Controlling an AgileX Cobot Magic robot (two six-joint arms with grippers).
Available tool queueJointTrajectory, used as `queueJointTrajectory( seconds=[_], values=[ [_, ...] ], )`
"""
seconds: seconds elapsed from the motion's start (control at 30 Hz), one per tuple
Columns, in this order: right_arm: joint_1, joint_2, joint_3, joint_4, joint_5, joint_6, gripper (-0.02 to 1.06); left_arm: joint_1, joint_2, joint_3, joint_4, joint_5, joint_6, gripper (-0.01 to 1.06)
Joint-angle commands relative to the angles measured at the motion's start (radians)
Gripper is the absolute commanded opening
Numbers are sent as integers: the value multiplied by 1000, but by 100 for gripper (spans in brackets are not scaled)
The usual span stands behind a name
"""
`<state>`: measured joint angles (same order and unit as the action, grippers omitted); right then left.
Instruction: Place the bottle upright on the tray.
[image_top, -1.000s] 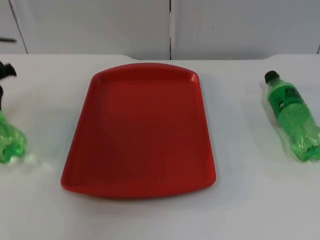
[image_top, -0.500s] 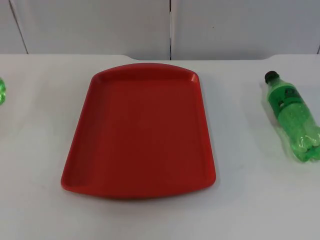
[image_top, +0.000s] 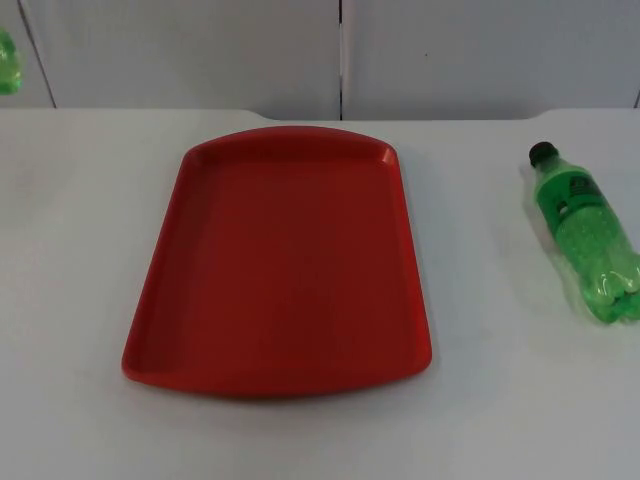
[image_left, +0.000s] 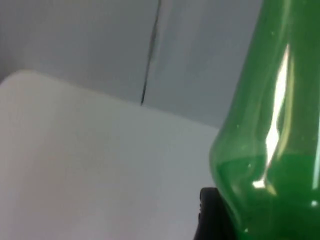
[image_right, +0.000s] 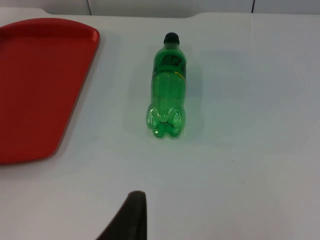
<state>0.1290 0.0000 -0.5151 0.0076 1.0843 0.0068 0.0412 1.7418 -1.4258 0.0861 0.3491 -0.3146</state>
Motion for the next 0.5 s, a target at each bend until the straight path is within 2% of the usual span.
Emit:
queueJointTrajectory(
  seconds=[0.0,0.13,0.2,0.27,0.3,0.37,0.4,0.47],
  values=[
    [-5,0,-1,2,-8,1,105,-27,-16,-6,7,-104,52,0],
    [-5,0,-1,2,-8,1,105,-81,-16,-4,7,-266,118,0],
    [-5,0,-1,2,-8,1,105,-95,-16,-4,7,-299,126,0],
    [-5,0,-1,2,-8,1,105,-124,-16,-4,7,-376,126,0],
    [-5,0,-1,2,-8,1,105,-142,-16,6,9,-442,126,0],
    [-5,0,-1,2,-8,1,105,-149,-16,12,15,-470,126,0],
    [-5,0,-1,2,-8,1,105,-170,-16,36,40,-559,126,0],
    [-5,0,-1,2,-8,1,105,-195,-16,64,75,-641,123,0]
  ],
)
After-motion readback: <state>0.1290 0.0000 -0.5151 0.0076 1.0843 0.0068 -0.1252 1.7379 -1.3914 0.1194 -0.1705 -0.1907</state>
